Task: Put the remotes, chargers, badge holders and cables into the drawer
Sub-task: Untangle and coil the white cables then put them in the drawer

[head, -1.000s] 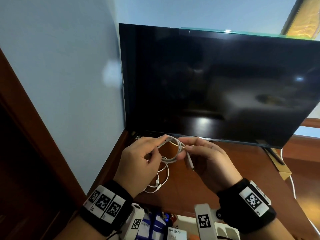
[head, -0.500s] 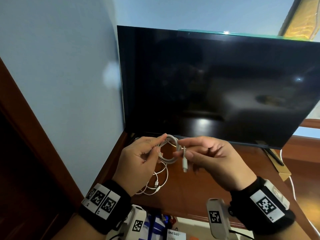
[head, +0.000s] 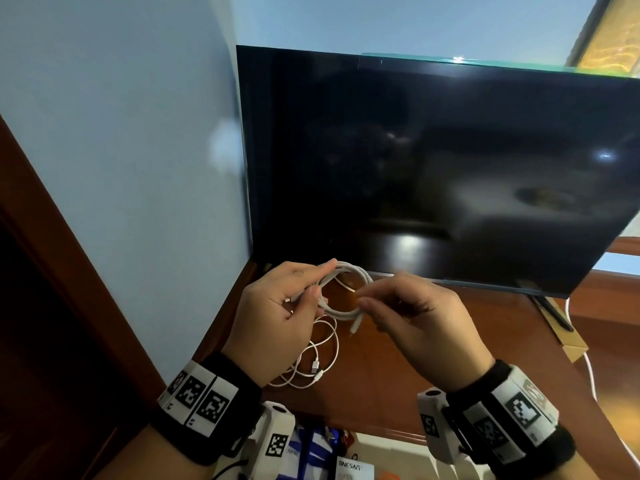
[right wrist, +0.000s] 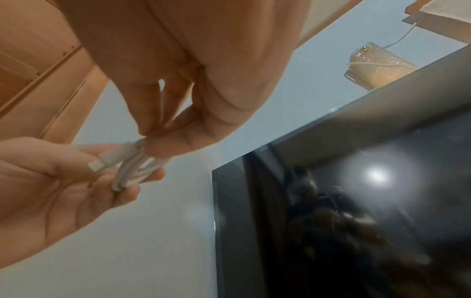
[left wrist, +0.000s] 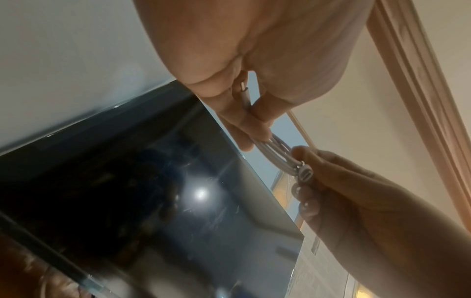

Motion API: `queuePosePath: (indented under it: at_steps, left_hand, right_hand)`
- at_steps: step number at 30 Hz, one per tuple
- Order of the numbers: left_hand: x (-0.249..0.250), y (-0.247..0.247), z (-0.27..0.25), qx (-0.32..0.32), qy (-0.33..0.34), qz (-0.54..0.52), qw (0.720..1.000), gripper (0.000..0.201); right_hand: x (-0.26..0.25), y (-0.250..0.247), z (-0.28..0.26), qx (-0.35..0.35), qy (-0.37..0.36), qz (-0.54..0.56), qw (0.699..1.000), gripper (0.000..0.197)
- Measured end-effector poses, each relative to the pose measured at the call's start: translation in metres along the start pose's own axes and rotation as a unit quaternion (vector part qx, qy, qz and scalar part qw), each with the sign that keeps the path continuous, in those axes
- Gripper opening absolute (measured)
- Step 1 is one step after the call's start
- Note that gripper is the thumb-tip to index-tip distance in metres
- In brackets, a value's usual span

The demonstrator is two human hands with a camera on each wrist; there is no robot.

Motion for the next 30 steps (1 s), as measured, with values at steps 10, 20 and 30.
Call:
queuePosePath:
  at_steps: [10, 20, 30]
  left_hand:
    - [-0.017, -0.002, -0.002, -0.039, -0.089, -0.045, 0.994, 0.041]
    - [-0.013, 0.005, -0.003, -0.054, -0.021, -0.003, 0.998, 0.042]
    - [-0.001, 0.003, 0.000, -0.027, 0.043, 0.039, 0.998, 0.043]
  right_hand:
    - [-0.004, 0.005, 0.008, -0.117, -0.077, -0.057, 0.989, 0.021]
    - [0.004, 0.016, 0.008, -0.064, -0.003, -0.085, 0.994, 0.024]
    - [0.010, 0.023, 0.009, -0.014, 0.052, -0.032, 0.998, 0.020]
Point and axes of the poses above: each hand's wrist, its own z-axis towards the middle knuckle, its own y-axis out of the palm, x = y × z, the point moved 5 cm from there along z, towards the middle knuckle, and after that the axes turned 3 degrees about z, right-handed, at the moved point
